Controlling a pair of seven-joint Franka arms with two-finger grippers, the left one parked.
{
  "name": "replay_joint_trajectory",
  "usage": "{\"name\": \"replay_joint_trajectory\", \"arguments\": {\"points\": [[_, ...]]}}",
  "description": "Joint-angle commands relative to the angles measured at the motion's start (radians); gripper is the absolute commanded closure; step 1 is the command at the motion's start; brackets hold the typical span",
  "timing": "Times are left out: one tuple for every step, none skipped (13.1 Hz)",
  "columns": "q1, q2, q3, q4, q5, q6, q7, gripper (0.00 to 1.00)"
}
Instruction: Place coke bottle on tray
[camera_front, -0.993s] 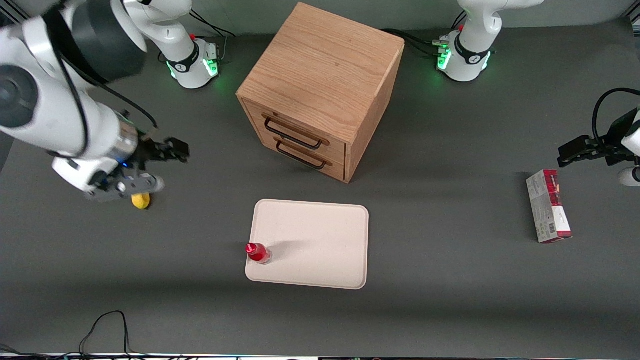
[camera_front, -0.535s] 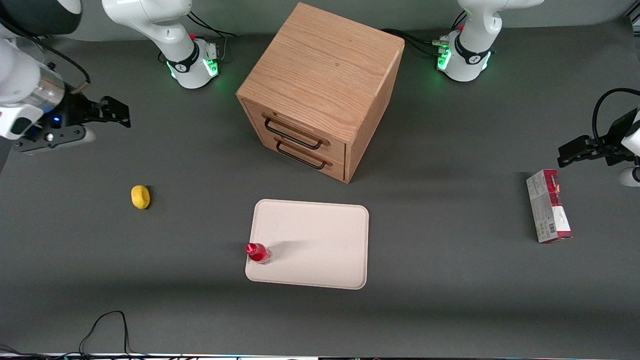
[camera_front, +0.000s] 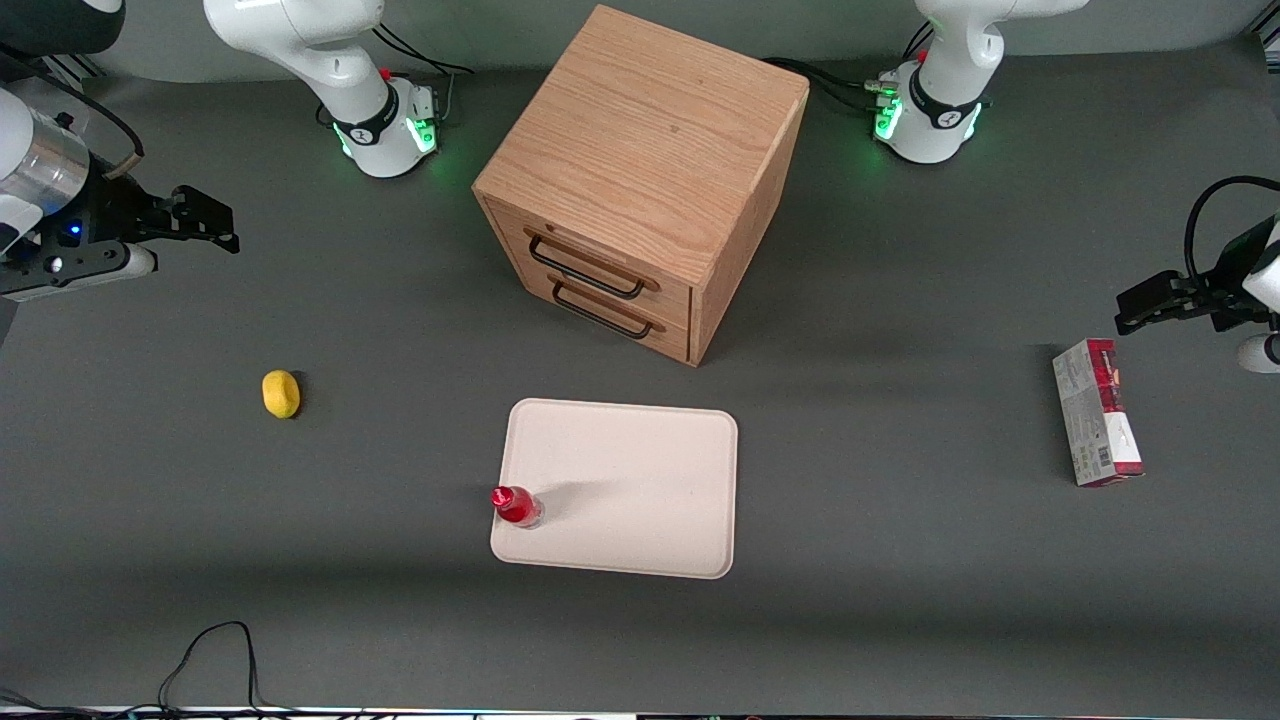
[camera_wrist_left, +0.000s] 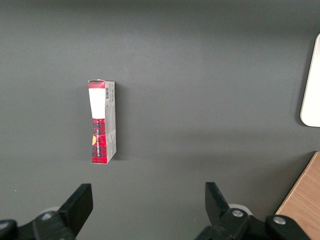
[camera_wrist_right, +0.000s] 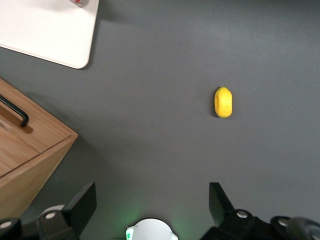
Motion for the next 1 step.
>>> {"name": "replay_joint_trajectory", "arguments": {"points": [[-0.004,0.016,-0.006,0.041,0.037,0.004,-0.01,0.0]]}}
